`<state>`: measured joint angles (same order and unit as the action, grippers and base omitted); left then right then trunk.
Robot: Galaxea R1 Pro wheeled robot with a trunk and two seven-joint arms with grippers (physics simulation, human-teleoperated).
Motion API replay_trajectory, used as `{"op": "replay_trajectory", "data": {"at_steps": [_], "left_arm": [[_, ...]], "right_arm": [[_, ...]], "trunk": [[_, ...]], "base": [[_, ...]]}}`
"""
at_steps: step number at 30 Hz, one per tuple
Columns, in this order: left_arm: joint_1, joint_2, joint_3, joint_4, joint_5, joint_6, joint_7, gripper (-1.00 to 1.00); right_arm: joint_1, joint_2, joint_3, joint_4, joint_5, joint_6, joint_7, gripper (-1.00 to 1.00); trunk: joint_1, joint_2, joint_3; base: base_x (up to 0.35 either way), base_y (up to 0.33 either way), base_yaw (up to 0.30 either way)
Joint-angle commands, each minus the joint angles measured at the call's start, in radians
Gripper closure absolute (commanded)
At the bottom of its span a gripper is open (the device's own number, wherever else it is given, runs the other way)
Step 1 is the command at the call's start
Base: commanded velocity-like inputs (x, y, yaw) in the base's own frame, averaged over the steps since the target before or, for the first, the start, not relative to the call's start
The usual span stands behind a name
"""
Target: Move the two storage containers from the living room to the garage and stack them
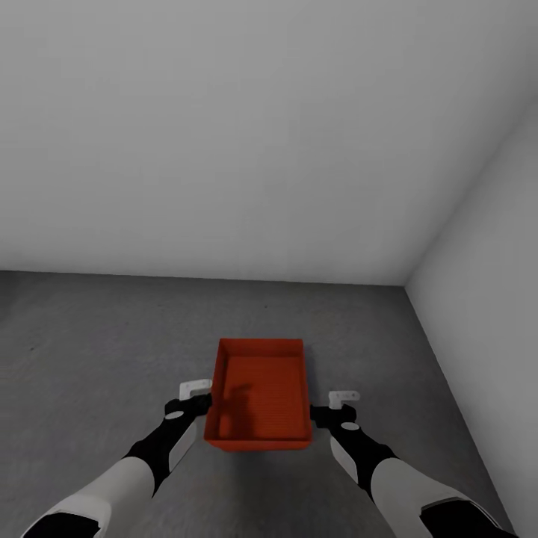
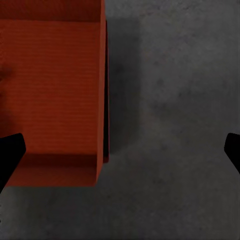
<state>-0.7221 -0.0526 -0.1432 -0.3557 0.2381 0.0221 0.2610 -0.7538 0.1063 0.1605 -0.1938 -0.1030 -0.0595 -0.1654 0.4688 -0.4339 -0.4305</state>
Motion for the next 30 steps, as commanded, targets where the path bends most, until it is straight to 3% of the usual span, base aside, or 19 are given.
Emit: {"op": "replay_trajectory", "data": {"at_steps": [1, 5, 13, 23, 30], "left_arm": [[0.0, 0.001, -0.009, 0.0, 0.01, 0.002, 0.007, -1.0], [0.0, 0.002, -0.009, 0.009, 0.02, -0.002, 0.007, -1.0], [0.0, 0.003, -0.009, 0.016, 0.08, 0.002, 0.007, -1.0], [0.0, 0.005, -0.009, 0.112, 0.089, 0.003, 0.009, -1.0], [0.0, 0.04, -0.01, 0.2, 0.119, 0.0, 0.008, -1.0]], "right_arm": [[-0.001, 0.0, 0.008, 0.001, -0.011, -0.004, -0.005, -1.0], [-0.001, 0.0, 0.008, 0.003, -0.012, -0.003, -0.006, -1.0], [-0.001, 0.0, 0.008, 0.004, -0.013, -0.002, -0.007, -1.0], [-0.001, -0.002, 0.008, 0.087, -0.013, 0.003, -0.002, -1.0], [-0.001, -0.002, 0.008, 0.151, -0.013, 0.009, -0.002, -1.0]], "trunk": [[-0.003, 0.006, 0.002], [-0.019, 0.034, 0.014], [-0.019, 0.034, 0.014], [-0.019, 0.034, 0.014], [-0.019, 0.034, 0.014]], "base": [[0.0, 0.0, 0.0], [0.0, 0.0, 0.0], [0.0, 0.0, 0.0], [0.0, 0.0, 0.0], [0.0, 0.0, 0.0]]}}
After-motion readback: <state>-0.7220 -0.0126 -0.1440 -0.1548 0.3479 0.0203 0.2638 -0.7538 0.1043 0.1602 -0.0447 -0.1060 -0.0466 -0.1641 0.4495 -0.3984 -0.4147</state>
